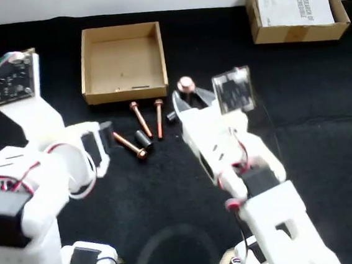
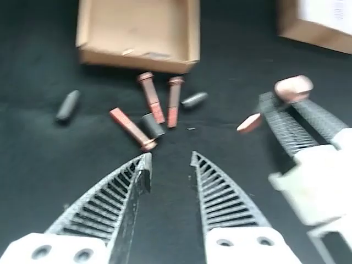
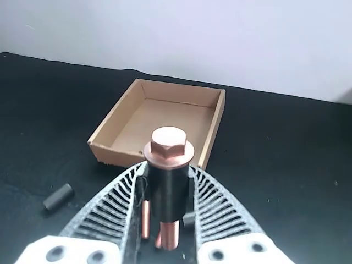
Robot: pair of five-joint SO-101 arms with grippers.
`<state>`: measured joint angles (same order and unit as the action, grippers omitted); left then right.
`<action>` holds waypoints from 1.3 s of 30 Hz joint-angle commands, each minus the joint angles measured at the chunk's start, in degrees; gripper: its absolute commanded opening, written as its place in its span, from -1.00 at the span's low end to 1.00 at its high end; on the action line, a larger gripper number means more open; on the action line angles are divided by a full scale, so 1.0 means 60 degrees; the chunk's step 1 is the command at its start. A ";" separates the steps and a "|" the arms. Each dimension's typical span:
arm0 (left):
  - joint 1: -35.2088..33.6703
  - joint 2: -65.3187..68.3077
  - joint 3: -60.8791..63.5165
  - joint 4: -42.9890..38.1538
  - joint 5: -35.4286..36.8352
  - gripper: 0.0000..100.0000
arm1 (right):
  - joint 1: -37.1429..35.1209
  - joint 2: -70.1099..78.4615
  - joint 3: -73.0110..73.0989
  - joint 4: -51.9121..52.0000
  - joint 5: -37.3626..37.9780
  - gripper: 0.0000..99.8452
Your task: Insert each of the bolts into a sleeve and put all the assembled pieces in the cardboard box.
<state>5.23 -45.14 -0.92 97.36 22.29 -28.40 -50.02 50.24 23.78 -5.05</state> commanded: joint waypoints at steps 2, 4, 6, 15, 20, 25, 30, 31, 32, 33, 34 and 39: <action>-0.1370 -0.0022 0.1062 -0.0381 0.0029 -0.79 | 0.0110 0.2821 -0.2952 -0.0168 -0.0029 -0.98; -0.1985 -0.0022 0.1516 -0.0733 0.0029 -0.81 | 0.0110 0.4051 -0.3963 -0.0168 -0.0029 -0.98; -0.2615 -0.0022 0.1941 -0.1245 0.0029 -0.83 | 0.0095 0.5194 -0.5033 -0.0154 -0.0029 -0.98; -0.4886 -0.0022 0.2996 -0.2681 0.0029 -0.85 | 0.0095 0.9590 -0.9853 0.0227 -0.0015 -0.98; -0.5678 -0.0022 0.3612 -0.2681 0.0015 -0.85 | 0.0081 1.1714 -1.2125 0.0198 0.0967 -0.98; -0.6542 -0.0022 0.4256 -0.2681 0.0015 -0.85 | 0.0066 1.3956 -1.4337 0.0183 0.1480 -0.98; -0.7392 -0.0022 0.4813 -0.2681 0.0000 -0.85 | 0.0095 1.6491 -1.6432 0.0183 0.1802 -0.98; -0.7524 -0.0022 0.4916 -0.2681 0.0000 -0.85 | 0.0095 1.7004 -1.6886 0.0183 0.1993 -0.98; -0.7641 -0.0022 0.4989 -0.2681 0.0000 -0.85 | 0.0095 1.7473 -1.7326 0.0183 0.2256 -0.98; -0.7729 -0.0022 0.5048 -0.2681 0.0000 -0.85 | 0.0095 1.7956 -1.7795 0.0183 0.2608 -0.98; -0.7802 -0.0022 0.5092 -0.2681 0.0000 -0.85 | 0.0066 1.8410 -1.8249 0.0183 0.3004 -0.98; -0.7875 -0.0022 0.5326 -0.2681 0.0000 -0.85 | -0.0007 2.0491 -2.0549 0.0212 0.4527 -0.91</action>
<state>-41.63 -45.05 31.08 82.07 22.29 -28.40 70.07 -62.55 25.01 18.07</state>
